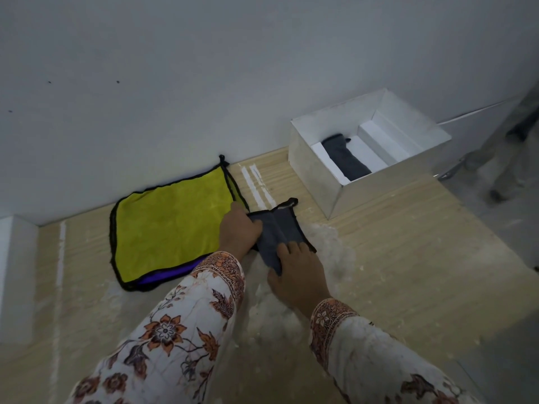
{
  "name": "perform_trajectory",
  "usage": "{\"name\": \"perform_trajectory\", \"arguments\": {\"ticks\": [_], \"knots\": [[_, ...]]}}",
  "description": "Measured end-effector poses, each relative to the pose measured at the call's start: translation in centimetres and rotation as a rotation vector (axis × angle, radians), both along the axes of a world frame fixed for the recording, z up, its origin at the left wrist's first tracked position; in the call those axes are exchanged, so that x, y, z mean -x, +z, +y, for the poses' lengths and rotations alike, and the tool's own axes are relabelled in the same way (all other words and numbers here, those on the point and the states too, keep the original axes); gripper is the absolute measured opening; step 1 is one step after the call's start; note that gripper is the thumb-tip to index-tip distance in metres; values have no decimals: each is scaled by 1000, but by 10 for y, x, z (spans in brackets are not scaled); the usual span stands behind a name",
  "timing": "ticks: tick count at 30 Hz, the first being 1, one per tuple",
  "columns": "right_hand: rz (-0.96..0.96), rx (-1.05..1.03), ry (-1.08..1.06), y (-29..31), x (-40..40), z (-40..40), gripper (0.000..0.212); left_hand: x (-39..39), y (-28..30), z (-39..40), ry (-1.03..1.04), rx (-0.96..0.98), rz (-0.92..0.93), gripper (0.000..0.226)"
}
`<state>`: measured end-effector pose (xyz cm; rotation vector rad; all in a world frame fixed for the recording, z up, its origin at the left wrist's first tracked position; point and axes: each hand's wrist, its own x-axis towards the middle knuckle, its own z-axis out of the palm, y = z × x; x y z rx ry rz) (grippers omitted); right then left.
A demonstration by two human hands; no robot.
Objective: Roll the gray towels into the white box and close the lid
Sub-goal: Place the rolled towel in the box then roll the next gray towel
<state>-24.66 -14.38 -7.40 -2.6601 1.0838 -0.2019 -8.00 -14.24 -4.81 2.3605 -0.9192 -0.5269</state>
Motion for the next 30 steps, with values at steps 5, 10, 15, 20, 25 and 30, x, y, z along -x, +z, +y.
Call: {"name": "perform_trajectory", "arguments": {"ticks": [5,10,15,20,25,30], "knots": [[-188,-156,-98,10,11,-14,18,7,7,-20,10,98,45,41],[-320,-300,-255,11,27,-32,9,26,8,-47,-87,169,177,31],[-267,-269,-361,5,38,-48,12,34,-4,-49,-214,179,169,36],[-275,-222,-371,1,38,-58,21,31,-17,-37,-8,98,33,51],[-192,-268,-355,-1,31,-63,36,37,-22,-43,11,-74,109,50],[-161,-390,-310,3,24,-77,35,45,-20,-57,26,-126,258,50]]}}
